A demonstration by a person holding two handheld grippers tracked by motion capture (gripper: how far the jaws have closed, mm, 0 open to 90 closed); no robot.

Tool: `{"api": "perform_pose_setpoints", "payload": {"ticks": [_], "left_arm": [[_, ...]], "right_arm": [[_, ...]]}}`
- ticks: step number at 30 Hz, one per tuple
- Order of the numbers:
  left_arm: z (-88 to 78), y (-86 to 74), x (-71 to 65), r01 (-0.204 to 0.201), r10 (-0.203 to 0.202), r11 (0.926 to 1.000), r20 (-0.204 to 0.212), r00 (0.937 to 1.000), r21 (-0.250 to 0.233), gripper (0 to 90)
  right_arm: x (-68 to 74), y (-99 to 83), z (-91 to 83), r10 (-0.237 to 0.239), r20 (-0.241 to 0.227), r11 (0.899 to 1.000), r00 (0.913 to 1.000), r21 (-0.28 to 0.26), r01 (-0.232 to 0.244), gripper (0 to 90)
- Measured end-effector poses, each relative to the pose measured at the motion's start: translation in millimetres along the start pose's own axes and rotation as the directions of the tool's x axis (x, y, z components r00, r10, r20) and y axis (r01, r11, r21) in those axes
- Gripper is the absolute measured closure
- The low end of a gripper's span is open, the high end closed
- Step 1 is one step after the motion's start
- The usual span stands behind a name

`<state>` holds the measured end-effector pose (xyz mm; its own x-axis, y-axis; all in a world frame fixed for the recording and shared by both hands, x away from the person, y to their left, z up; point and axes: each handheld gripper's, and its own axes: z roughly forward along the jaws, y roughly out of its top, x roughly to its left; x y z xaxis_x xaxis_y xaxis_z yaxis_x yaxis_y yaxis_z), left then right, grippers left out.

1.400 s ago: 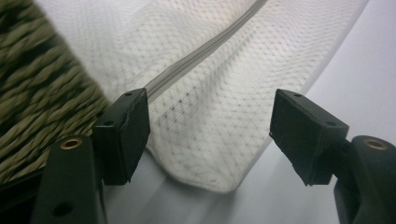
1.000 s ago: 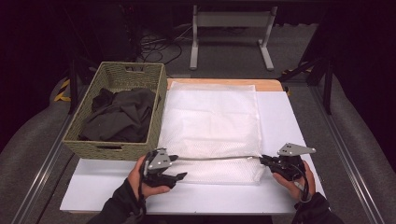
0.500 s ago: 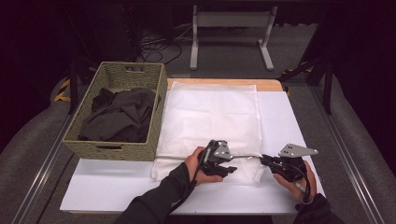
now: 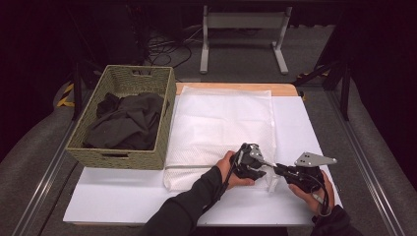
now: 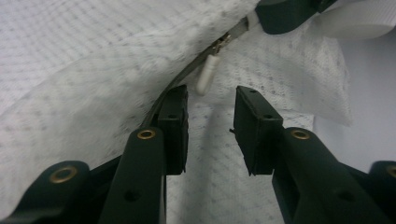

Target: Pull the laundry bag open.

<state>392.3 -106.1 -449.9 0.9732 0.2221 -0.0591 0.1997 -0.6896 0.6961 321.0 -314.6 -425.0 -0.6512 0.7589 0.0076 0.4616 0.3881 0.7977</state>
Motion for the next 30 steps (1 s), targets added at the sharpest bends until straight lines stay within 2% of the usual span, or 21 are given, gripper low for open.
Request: {"api": "perform_pose_setpoints", "payload": {"ticks": [5,8,9,11,12,13,15,16,18,19,22,25,27,30], "left_arm": [[-3.4,0.4,-0.2,0.018,-0.018,0.9996,0.015,0.9997,-0.02,62.1],[-6.8,3.4,-4.0,0.003,-0.003,0.9998,0.019,0.9998,-0.021,64.3],[-7.2,4.6,-6.3,-0.016,0.016,0.9997,0.026,0.9995,-0.017,64.4],[-7.5,5.5,-8.0,-0.029,0.029,0.9994,0.02,0.9994,-0.018,69.3],[-7.3,6.6,-8.7,-0.025,0.025,0.9996,0.02,0.9995,-0.013,69.3],[-6.8,8.1,-7.3,-0.001,0.001,0.9999,0.029,0.9996,-0.017,69.5],[-7.6,12.6,-4.4,0.018,-0.017,0.9993,0.037,0.9992,-0.031,69.5],[-6.6,14.0,-4.7,0.012,-0.011,0.9996,0.027,0.9996,-0.024,70.1],[-2.8,15.2,-6.0,0.003,-0.003,0.9999,0.038,0.9993,-0.01,70.1],[-1.7,15.5,-7.1,0.009,-0.009,0.9999,0.029,0.9995,-0.011,70.2],[-1.0,16.2,-5.6,0.033,-0.031,0.9987,0.046,0.9984,-0.039,70.9],[-2.7,15.2,-4.8,0.046,-0.044,0.9979,0.052,0.9977,-0.045,79.5],[-3.9,14.3,-3.2,0.056,-0.054,0.9976,0.043,0.9976,-0.042,82.8],[-6.4,12.2,0.2,0.078,-0.074,0.9954,0.059,0.9955,-0.057,85.7]], "right_arm": [[0.7,-0.3,-0.1,-0.005,0.002,1.0,1.0,0.001,0.005,83.7],[1.9,0.1,-1.3,-0.011,0.002,1.0,0.9999,0.001,0.011,83.6],[2.6,0.4,-1.5,-0.016,0.006,1.0,0.9999,0.001,0.016,83.6],[3.1,0.6,-1.6,-0.016,0.005,1.0,0.9999,-0.001,0.016,83.6],[3.3,0.7,-1.4,-0.017,0.003,1.0,0.9998,-0.001,0.017,83.6],[3.6,0.9,-1.1,-0.017,-0.001,1.0,0.9999,0.0,0.017,83.6],[4.9,1.3,-0.8,-0.018,-0.004,1.0,0.9998,0.001,0.018,83.6],[5.4,1.5,-0.8,-0.017,-0.008,1.0,0.9998,-0.002,0.017,83.5],[6.1,1.7,-0.7,-0.018,-0.011,1.0,0.9998,-0.001,0.018,83.6],[6.5,1.6,-0.8,-0.02,-0.012,1.0,0.9997,0.0,0.02,83.5],[5.7,1.3,-1.9,-0.017,-0.014,1.0,0.9998,-0.004,0.017,83.6],[4.8,1.2,-3.8,-0.019,-0.013,1.0,0.9997,-0.008,0.019,83.6],[5.0,1.2,-4.2,-0.025,-0.009,1.0,0.9997,-0.007,0.024,83.6],[5.5,1.3,-4.4,-0.039,-0.002,0.999,0.9992,-0.003,0.039,83.6]]}}
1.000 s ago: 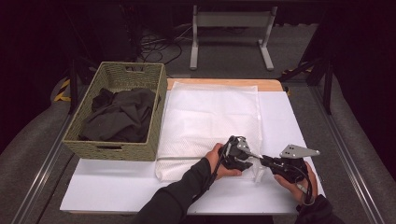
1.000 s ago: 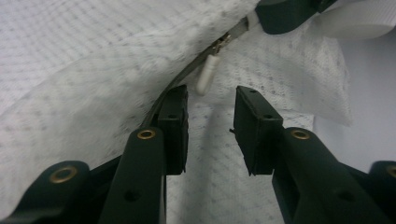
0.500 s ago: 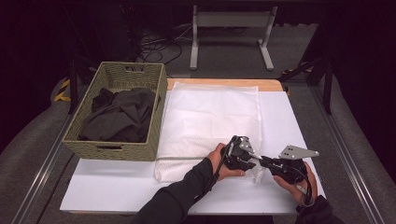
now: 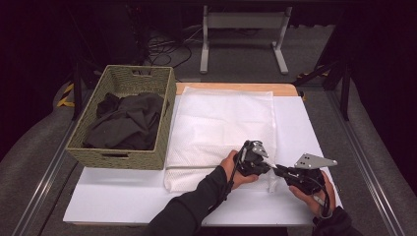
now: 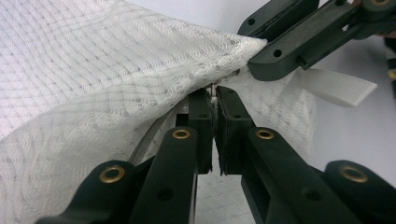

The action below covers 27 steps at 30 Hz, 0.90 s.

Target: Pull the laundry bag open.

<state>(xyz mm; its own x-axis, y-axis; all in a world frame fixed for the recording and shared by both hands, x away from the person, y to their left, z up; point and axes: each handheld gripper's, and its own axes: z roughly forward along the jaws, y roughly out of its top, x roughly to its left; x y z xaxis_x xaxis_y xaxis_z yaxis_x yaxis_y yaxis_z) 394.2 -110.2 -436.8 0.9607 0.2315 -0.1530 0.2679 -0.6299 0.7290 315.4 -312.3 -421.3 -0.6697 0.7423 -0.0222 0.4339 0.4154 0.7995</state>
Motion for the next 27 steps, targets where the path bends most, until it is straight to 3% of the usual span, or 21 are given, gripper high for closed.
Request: {"api": "perform_pose_setpoints", "payload": {"ticks": [4,7,17,20,24,27], "left_arm": [[-1.0,0.9,-2.0,-0.012,0.012,0.9999,-0.024,0.9996,0.006,85.9],[-1.7,0.5,-0.9,-0.01,0.01,0.9999,-0.01,0.9999,0.003,86.0],[-1.1,-0.9,-3.0,0.023,-0.023,0.9997,0.003,0.9997,-0.01,86.1],[-1.1,-2.4,-3.2,0.053,-0.053,0.9982,0.008,0.9986,-0.029,86.2],[-2.2,-6.2,-2.0,0.078,-0.079,0.9963,-0.005,0.9969,-0.034,86.2],[-5.1,-8.9,-0.6,0.073,-0.074,0.997,-0.017,0.9971,-0.027,86.2]], "right_arm": [[1.5,0.2,1.2,-0.007,0.005,1.0,1.0,0.002,0.007,83.7],[1.6,0.3,-0.1,-0.01,0.015,1.0,0.9998,0.002,0.01,83.9],[1.2,-2.1,-2.9,-0.005,0.034,1.0,0.9994,-0.01,0.005,84.6],[0.5,-1.8,-4.3,0.003,0.035,1.0,0.9994,-0.015,-0.002,84.6],[1.1,-1.6,-5.5,0.003,0.045,1.0,0.999,-0.014,-0.003,84.8],[0.2,-1.7,-6.7,0.006,0.052,1.0,0.9987,-0.017,-0.005,84.9]]}}
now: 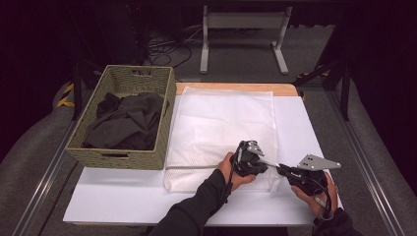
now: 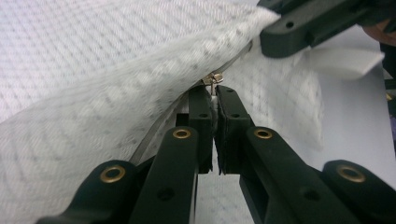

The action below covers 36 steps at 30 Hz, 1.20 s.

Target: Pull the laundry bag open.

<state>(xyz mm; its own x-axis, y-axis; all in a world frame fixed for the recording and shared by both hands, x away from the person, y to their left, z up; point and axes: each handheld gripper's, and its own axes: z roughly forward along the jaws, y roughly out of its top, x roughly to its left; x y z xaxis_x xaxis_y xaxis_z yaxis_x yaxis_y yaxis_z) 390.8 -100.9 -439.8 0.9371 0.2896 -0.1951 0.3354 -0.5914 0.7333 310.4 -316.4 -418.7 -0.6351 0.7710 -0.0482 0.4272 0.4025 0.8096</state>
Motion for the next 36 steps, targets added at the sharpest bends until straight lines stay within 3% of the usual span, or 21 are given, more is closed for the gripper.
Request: {"api": "perform_pose_setpoints", "payload": {"ticks": [6,13,21,36], "left_arm": [[-7.9,-7.7,4.7,0.021,-0.021,0.9996,-0.034,0.9992,0.019,86.2],[-12.8,-11.5,5.6,0.01,-0.009,0.9994,-0.051,0.9987,0.032,86.2],[-27.0,-27.7,12.8,0.031,-0.028,0.9984,-0.073,0.997,0.046,86.2],[-73.6,-66.1,27.2,0.061,-0.051,0.9949,-0.126,0.9908,0.08,86.2]], "right_arm": [[-1.7,-0.6,0.1,0.009,0.006,1.0,0.9999,-0.003,-0.009,84.8],[-2.9,-1.0,0.0,0.018,0.013,1.0,0.9998,-0.003,-0.018,84.8],[-5.7,-2.3,2.0,0.038,0.019,0.999,0.9991,0.006,-0.038,84.8],[-8.7,-4.6,4.6,0.057,0.026,0.998,0.998,0.017,-0.058,84.8]]}}
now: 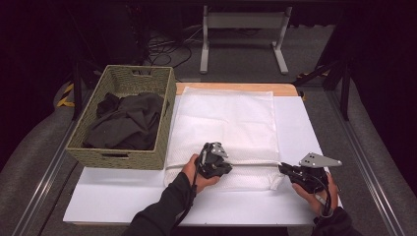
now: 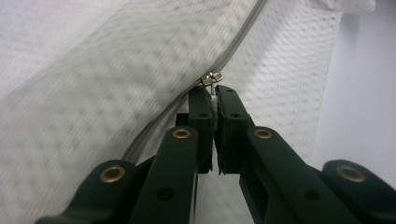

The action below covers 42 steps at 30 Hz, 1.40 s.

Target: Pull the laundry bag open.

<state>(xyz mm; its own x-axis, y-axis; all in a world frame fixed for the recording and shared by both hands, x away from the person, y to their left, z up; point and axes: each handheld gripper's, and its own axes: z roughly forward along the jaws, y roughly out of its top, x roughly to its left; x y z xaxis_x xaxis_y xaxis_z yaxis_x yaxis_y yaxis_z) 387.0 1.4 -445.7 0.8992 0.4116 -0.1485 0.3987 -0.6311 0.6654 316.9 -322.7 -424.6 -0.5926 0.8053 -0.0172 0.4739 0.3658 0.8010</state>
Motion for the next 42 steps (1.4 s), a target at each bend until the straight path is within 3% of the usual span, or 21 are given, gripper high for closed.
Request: {"api": "perform_pose_setpoints", "payload": {"ticks": [9,16,26,29,34,35,42], "left_arm": [[-36.7,-40.1,15.2,0.037,-0.037,0.9993,-0.046,0.9982,-0.01,86.2],[-67.7,-71.0,25.2,0.077,-0.08,0.9964,-0.077,0.9939,-0.036,86.2],[-102.6,-108.9,34.9,0.116,-0.118,0.993,-0.131,0.9843,-0.024,86.2],[-109.1,-119.4,36.7,0.118,-0.118,0.9929,-0.15,0.9816,-0.01,86.2],[-115.0,-130.1,39.1,0.144,-0.147,0.9892,-0.177,0.9732,-0.025,86.2],[-116.5,-131.9,39.9,0.131,-0.132,0.9912,-0.192,0.9724,-0.02,86.2],[-123.0,-141.4,39.7,0.136,-0.146,0.989,-0.229,0.9623,-0.058,86.2]], "right_arm": [[-0.9,-0.9,-0.4,0.008,0.009,1.0,0.9999,0.003,-0.008,84.8],[0.4,-0.9,0.6,0.007,0.006,1.0,1.0,0.009,-0.007,84.8],[0.6,-2.9,2.7,0.019,0.017,0.999,0.9997,0.028,-0.02,84.8],[-0.1,-3.7,2.5,0.027,0.016,0.999,0.9995,0.029,-0.028,84.9],[0.3,-5.6,3.0,0.036,0.016,0.999,0.9992,0.038,-0.036,84.9],[1.0,-6.1,3.0,0.041,0.015,0.998,0.999,0.041,-0.042,84.9],[4.2,-6.9,4.6,0.032,0.011,0.998,0.9994,0.05,-0.033,84.9]]}}
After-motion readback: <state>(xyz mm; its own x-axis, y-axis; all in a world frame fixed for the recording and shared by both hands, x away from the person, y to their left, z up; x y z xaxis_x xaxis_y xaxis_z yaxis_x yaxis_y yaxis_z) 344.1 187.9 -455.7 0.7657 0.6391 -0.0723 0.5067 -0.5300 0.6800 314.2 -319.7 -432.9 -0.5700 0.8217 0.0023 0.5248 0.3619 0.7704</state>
